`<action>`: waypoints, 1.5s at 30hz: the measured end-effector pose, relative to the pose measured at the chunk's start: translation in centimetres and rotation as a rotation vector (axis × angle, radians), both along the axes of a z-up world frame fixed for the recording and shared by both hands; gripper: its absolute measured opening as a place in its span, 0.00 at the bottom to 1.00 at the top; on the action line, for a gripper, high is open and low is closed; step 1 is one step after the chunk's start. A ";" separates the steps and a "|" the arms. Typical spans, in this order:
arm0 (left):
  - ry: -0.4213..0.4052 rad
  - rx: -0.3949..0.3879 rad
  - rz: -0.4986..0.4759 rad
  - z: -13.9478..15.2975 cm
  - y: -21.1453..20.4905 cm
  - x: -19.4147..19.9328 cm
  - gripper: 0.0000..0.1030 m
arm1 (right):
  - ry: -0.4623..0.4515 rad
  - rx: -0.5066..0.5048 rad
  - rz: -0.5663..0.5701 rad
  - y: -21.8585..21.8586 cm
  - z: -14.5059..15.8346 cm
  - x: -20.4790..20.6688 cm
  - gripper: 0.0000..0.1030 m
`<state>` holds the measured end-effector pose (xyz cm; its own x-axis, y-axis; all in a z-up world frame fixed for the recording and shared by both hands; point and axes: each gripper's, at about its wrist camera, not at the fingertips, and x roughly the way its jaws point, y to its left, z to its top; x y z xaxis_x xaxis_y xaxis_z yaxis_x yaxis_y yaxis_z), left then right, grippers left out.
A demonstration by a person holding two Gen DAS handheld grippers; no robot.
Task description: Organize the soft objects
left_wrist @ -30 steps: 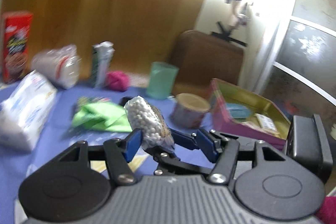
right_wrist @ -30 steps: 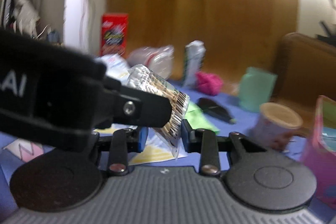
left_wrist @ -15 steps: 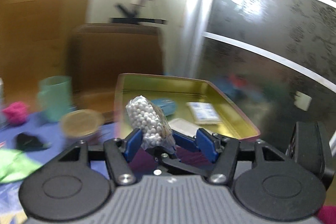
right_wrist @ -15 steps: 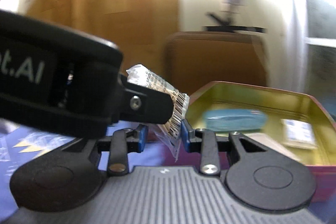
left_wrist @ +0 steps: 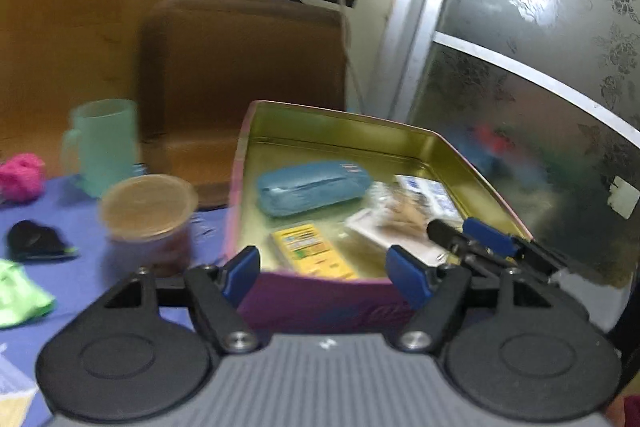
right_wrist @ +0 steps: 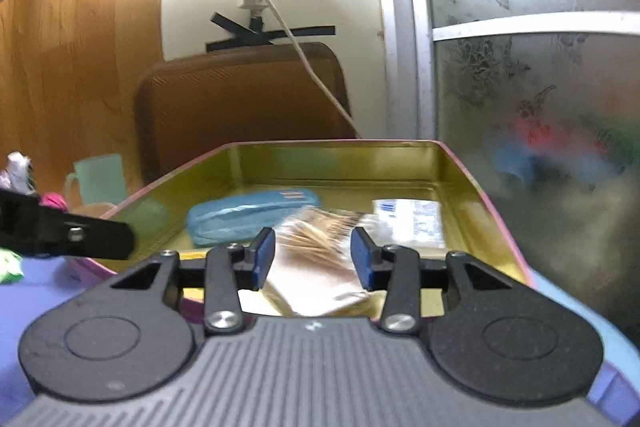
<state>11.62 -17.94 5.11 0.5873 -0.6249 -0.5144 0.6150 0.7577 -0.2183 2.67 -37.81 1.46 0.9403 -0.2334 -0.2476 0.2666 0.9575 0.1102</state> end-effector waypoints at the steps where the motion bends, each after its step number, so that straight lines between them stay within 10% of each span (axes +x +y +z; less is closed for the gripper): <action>1: 0.001 -0.015 0.002 0.1 1.1 -0.3 0.70 | -0.012 0.003 0.014 0.4 0.1 -0.1 0.43; 9: -0.014 -0.061 0.217 -0.8 14.6 -2.4 0.71 | -0.062 -0.054 0.235 6.7 1.4 -0.3 0.43; 17: 0.062 -0.059 0.538 -4.3 26.6 -2.3 0.71 | 0.101 -0.124 0.637 17.7 0.8 5.3 0.53; 33: 0.072 -0.073 0.601 -6.3 27.7 -1.3 0.71 | 0.347 -0.200 0.776 28.5 -1.6 17.3 0.81; 40: 0.059 -0.030 0.604 -6.4 27.0 -1.3 0.71 | 0.325 -0.172 0.806 27.7 -1.6 16.0 0.10; 45: 0.053 -0.005 0.606 -6.5 26.7 -1.3 0.72 | 0.290 -0.263 0.810 26.7 -1.7 12.0 0.08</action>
<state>10.32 8.74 -1.34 0.8131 -0.1901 -0.5503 0.0631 0.9684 -0.2413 14.71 -11.10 -0.23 0.7499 0.3915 -0.5333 -0.5180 0.8489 -0.1052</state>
